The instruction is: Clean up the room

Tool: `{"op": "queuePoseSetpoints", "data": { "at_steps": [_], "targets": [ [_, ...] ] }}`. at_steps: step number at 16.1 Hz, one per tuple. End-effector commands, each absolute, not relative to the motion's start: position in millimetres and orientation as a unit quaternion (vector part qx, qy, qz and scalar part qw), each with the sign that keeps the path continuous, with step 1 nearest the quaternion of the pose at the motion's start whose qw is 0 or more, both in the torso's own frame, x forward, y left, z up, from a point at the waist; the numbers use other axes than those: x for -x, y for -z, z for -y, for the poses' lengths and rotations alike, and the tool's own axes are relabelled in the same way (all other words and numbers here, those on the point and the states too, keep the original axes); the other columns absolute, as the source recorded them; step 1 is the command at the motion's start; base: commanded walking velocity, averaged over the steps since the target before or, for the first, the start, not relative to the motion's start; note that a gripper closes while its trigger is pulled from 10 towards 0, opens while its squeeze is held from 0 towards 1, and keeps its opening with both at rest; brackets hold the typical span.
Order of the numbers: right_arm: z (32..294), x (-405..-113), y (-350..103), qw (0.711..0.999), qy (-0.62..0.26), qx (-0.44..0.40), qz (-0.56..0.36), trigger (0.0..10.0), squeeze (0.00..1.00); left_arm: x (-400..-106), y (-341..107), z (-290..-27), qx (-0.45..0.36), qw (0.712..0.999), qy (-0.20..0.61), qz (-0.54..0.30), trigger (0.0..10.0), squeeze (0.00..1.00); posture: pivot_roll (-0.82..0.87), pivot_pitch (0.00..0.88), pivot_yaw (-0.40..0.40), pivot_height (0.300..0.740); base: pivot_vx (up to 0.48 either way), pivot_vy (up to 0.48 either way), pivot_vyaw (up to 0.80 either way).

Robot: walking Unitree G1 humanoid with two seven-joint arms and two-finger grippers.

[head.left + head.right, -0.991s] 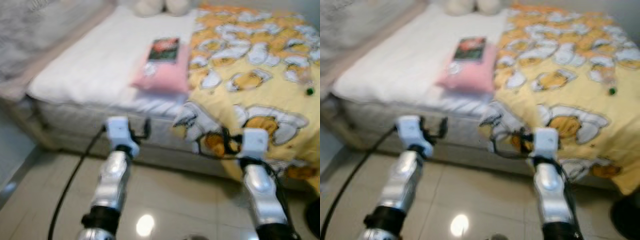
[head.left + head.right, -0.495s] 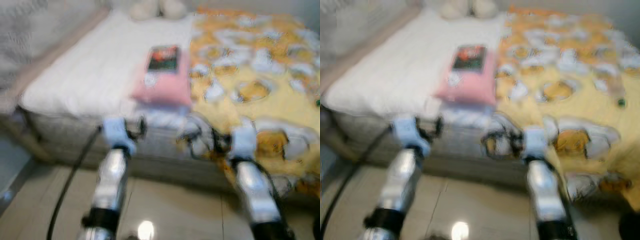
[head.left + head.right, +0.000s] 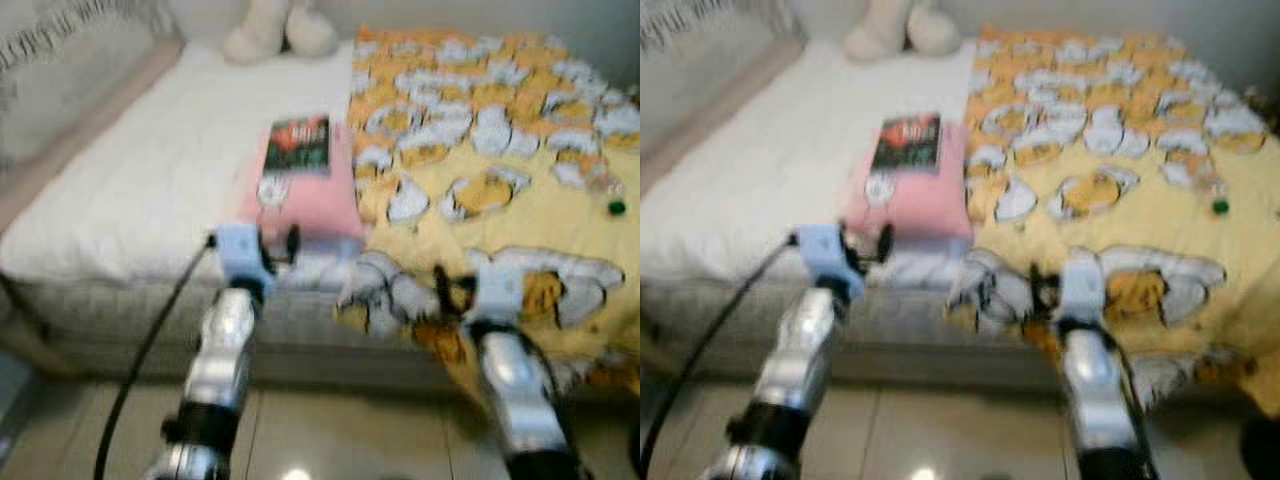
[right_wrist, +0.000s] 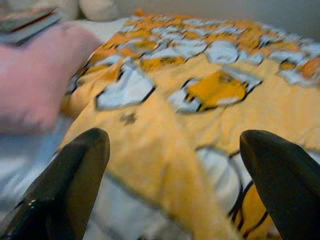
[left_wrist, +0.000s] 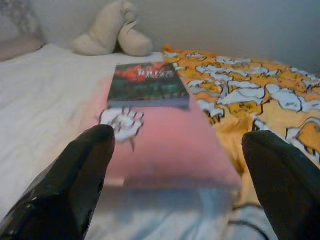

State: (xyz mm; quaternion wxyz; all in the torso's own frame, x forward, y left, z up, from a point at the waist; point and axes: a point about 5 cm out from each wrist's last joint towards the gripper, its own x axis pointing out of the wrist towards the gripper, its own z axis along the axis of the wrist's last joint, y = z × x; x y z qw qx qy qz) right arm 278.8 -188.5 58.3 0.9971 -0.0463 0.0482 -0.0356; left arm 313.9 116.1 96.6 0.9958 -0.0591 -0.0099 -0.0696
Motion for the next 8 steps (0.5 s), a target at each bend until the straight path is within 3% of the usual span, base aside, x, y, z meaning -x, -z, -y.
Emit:
{"op": "queuePoseSetpoints", "data": {
  "at_steps": [1, 8],
  "targets": [
    [179.7, -284.4, -66.1, 0.998, 0.025, 0.043, -0.029, 10.0, 0.00, -316.7, -99.3, -127.1, 0.049, 0.997, 0.055, 0.012, 10.0, 0.00, -0.15, 0.000, 0.050, 0.740, 0.480, 0.000, -0.44],
    [177.3, -294.3, -84.0, 0.997, 0.006, 0.072, 0.007, 10.0, 0.00, -320.7, -108.3, -128.5, 0.069, 0.997, 0.029, 0.029, 10.0, 0.00, -0.16, 0.000, 0.047, 0.740, 0.480, 0.000, 0.00]
  ]
}}
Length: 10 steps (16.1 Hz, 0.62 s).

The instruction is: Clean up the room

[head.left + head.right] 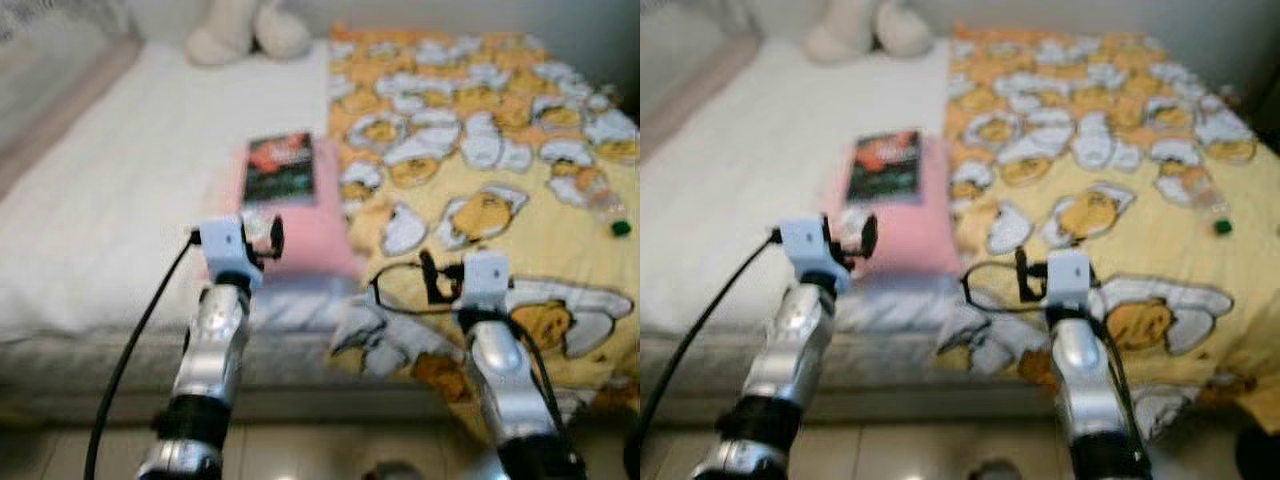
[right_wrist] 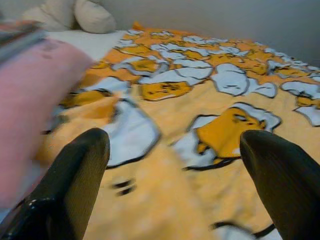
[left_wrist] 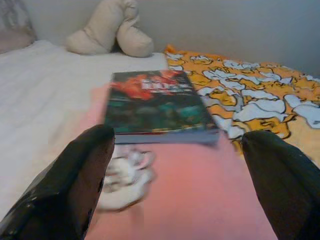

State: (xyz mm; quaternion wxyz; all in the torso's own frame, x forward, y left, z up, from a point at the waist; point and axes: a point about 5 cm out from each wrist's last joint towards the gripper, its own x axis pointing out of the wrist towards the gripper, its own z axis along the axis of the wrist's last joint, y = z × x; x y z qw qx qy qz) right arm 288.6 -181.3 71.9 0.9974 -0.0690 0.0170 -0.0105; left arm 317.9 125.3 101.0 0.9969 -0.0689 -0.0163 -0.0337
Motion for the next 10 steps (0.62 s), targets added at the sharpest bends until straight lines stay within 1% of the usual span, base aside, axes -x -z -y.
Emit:
{"op": "queuePoseSetpoints", "data": {
  "at_steps": [1, 4, 7, 8, 10],
  "targets": [
    [176.7, -297.5, -89.5, 0.997, 0.005, 0.071, 0.015, 10.0, 0.00, -321.9, -110.6, -132.2, 0.069, 0.997, 0.016, 0.033, 10.0, 0.00, -0.15, 0.000, 0.045, 0.740, 0.480, 0.000, 0.00],
    [174.4, -299.4, -95.5, 0.997, -0.001, 0.070, 0.028, 10.0, 0.00, -324.5, -119.3, -137.7, 0.060, 0.997, 0.003, 0.049, 10.0, 0.00, -0.15, 0.000, 0.044, 0.740, 0.480, 0.000, 0.00],
    [172.2, -298.7, -97.5, 0.997, -0.004, 0.070, 0.033, 10.0, 0.00, -327.0, -128.1, -136.9, 0.044, 0.997, 0.003, 0.063, 10.0, 0.00, -0.15, 0.000, 0.047, 0.740, 0.480, 0.000, 0.00],
    [172.4, -299.3, -99.4, 0.997, -0.004, 0.069, 0.035, 10.0, 0.00, -329.7, -128.8, -141.2, 0.026, 0.998, -0.014, 0.058, 10.0, 0.00, -0.15, 0.000, 0.048, 0.740, 0.000, 0.000, 0.00],
    [172.5, -299.7, -101.9, 0.997, -0.003, 0.069, 0.038, 10.0, 0.00, -334.5, -132.7, -147.7, 0.034, 0.997, -0.029, 0.056, 10.0, 0.00, -0.15, 0.000, 0.047, 0.740, 0.000, 0.000, 0.00]
  ]
}}
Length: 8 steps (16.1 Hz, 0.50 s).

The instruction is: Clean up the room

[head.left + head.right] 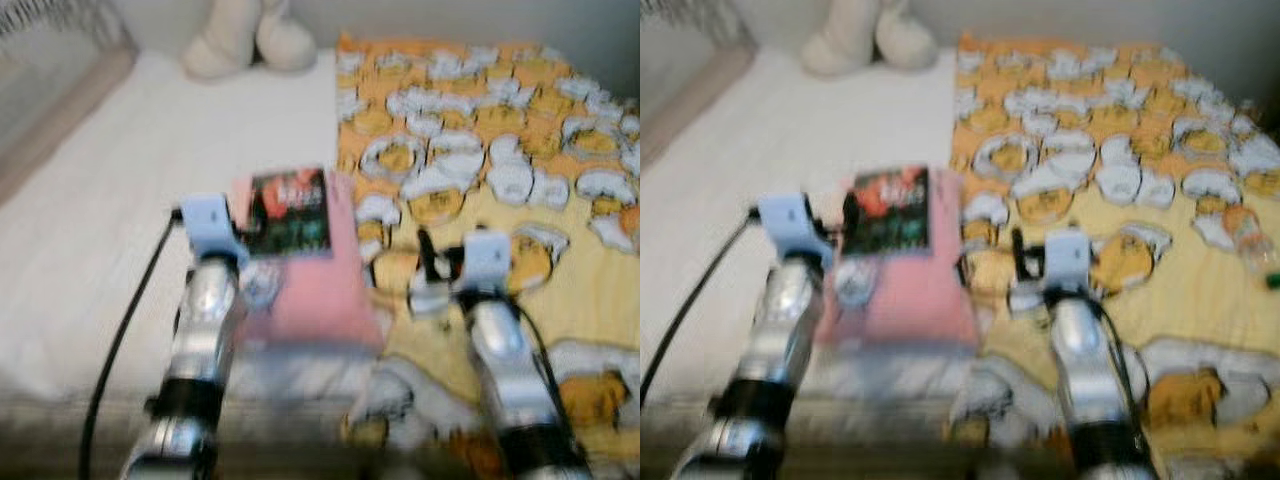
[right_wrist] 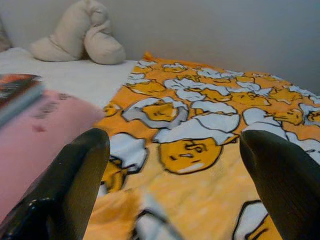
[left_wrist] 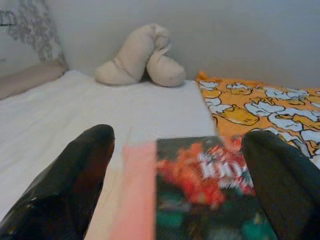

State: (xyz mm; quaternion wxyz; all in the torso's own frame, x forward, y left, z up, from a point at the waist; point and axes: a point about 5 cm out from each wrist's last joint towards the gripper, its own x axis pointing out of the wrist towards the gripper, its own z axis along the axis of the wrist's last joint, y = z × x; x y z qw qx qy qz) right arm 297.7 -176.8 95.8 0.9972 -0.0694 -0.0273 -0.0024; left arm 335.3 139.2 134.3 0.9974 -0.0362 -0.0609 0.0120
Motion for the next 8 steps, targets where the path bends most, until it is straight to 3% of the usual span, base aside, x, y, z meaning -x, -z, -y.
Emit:
{"op": "queuePoseSetpoints", "data": {
  "at_steps": [1, 3, 8],
  "targets": [
    [172.3, -299.7, -103.8, 0.997, -0.003, 0.068, 0.041, 10.0, 0.00, -339.8, -139.7, -152.9, 0.036, 0.997, -0.029, 0.063, 10.0, 0.00, -0.16, 0.000, 0.045, 0.740, 0.000, 0.000, 0.00],
    [173.0, -299.7, -105.7, 0.997, -0.001, 0.070, 0.045, 10.0, 0.00, -345.2, -145.4, -158.5, 0.035, 0.997, -0.027, 0.065, 10.0, 0.00, -0.16, 0.000, 0.045, 0.740, 0.000, 0.000, 0.00],
    [182.4, -295.0, -104.9, 0.996, 0.020, 0.072, 0.040, 10.0, 0.00, -368.4, -135.6, -160.5, 0.112, 0.992, 0.045, -0.043, 10.0, 0.00, -0.18, 0.000, 0.055, 0.740, 0.000, 0.000, 0.00]
  ]
}}
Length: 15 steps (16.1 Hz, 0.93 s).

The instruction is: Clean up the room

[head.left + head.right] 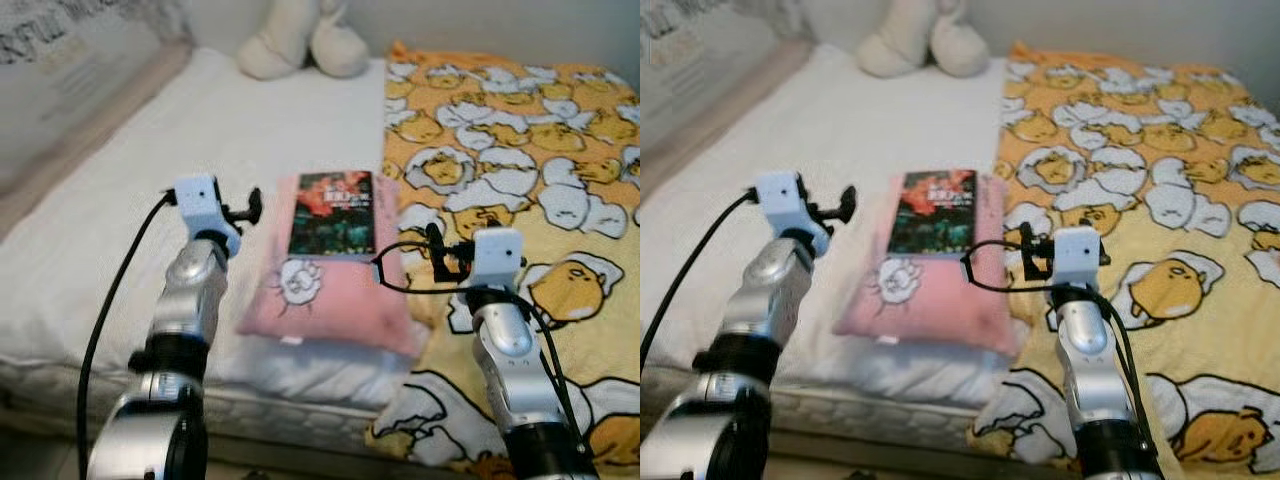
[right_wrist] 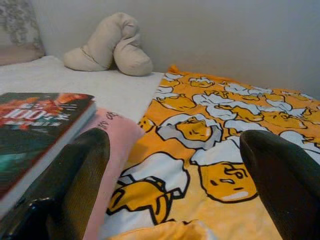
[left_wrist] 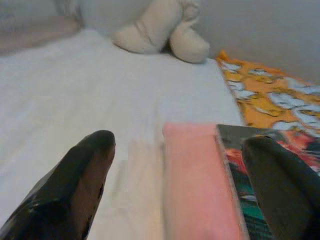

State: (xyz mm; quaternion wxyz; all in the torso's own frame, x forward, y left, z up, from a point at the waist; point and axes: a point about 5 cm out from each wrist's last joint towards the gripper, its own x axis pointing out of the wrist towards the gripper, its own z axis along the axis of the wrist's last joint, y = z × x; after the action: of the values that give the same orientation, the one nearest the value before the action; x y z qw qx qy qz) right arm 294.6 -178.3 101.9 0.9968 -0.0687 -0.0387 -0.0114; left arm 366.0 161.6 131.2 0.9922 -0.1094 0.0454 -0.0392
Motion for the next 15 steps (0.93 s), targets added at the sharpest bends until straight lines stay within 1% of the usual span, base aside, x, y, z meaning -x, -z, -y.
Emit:
{"op": "queuePoseSetpoints", "data": {
  "at_steps": [1, 4, 6, 8, 9, 10, 11, 12, 15],
  "targets": [
    [183.1, -293.1, -104.3, 0.996, 0.023, 0.072, 0.039, 10.0, 0.00, -371.5, -137.4, -159.2, 0.124, 0.989, 0.058, -0.048, 10.0, 0.00, -0.19, 0.000, 0.059, 0.740, 0.000, 0.000, 0.00],
    [187.6, -284.2, -100.0, 0.996, 0.037, 0.069, 0.031, 10.0, 0.00, -380.0, -132.1, -158.2, 0.150, 0.983, 0.076, -0.077, 10.0, 0.00, -0.21, 0.000, 0.064, 0.740, 0.000, 0.000, 0.00],
    [188.8, -276.0, -99.1, 0.997, 0.035, 0.071, 0.026, 10.0, 0.00, -384.4, -129.7, -156.9, 0.165, 0.979, 0.073, -0.093, 10.0, 0.00, -0.23, 0.000, 0.060, 0.740, 0.000, 0.000, 0.00],
    [185.6, -263.3, -100.4, 0.998, 0.011, 0.061, 0.024, 10.0, 0.00, -386.8, -128.7, -154.4, 0.184, 0.974, 0.081, -0.108, 10.0, 0.00, -0.27, 0.026, 0.057, 0.740, 0.000, 0.000, 0.00],
    [183.0, -251.4, -98.2, 0.998, -0.010, 0.065, 0.019, 10.0, 0.00, -387.4, -129.9, -154.1, 0.187, 0.973, 0.089, -0.105, 10.0, 0.00, -0.28, 0.047, 0.057, 0.740, 0.000, 0.000, 0.00],
    [182.9, -248.0, -96.9, 0.998, -0.011, 0.065, 0.014, 10.0, 0.00, -387.8, -130.7, -153.6, 0.184, 0.973, 0.094, -0.102, 10.0, 0.00, -0.29, 0.050, 0.057, 0.740, 0.000, 0.000, 0.00],
    [183.5, -242.0, -93.2, 0.998, -0.009, 0.062, 0.004, 10.0, 0.00, -388.9, -132.6, -153.7, 0.145, 0.980, 0.094, -0.097, 10.0, 0.00, -0.29, 0.056, 0.057, 0.740, 0.000, 0.000, 0.00],
    [182.5, -237.2, -90.9, 0.998, -0.010, 0.062, -0.002, 10.0, 0.00, -389.3, -134.7, -149.7, 0.150, 0.978, 0.111, -0.089, 10.0, 0.00, -0.29, 0.061, 0.057, 0.740, 0.000, 0.000, 0.00],
    [182.5, -237.2, -90.9, 0.998, -0.010, 0.062, -0.002, 10.0, 0.00, -389.3, -134.7, -149.7, 0.150, 0.978, 0.111, -0.089, 10.0, 0.00, -0.29, 0.061, 0.057, 0.740, 0.000, 0.000, 0.00]
  ]
}}
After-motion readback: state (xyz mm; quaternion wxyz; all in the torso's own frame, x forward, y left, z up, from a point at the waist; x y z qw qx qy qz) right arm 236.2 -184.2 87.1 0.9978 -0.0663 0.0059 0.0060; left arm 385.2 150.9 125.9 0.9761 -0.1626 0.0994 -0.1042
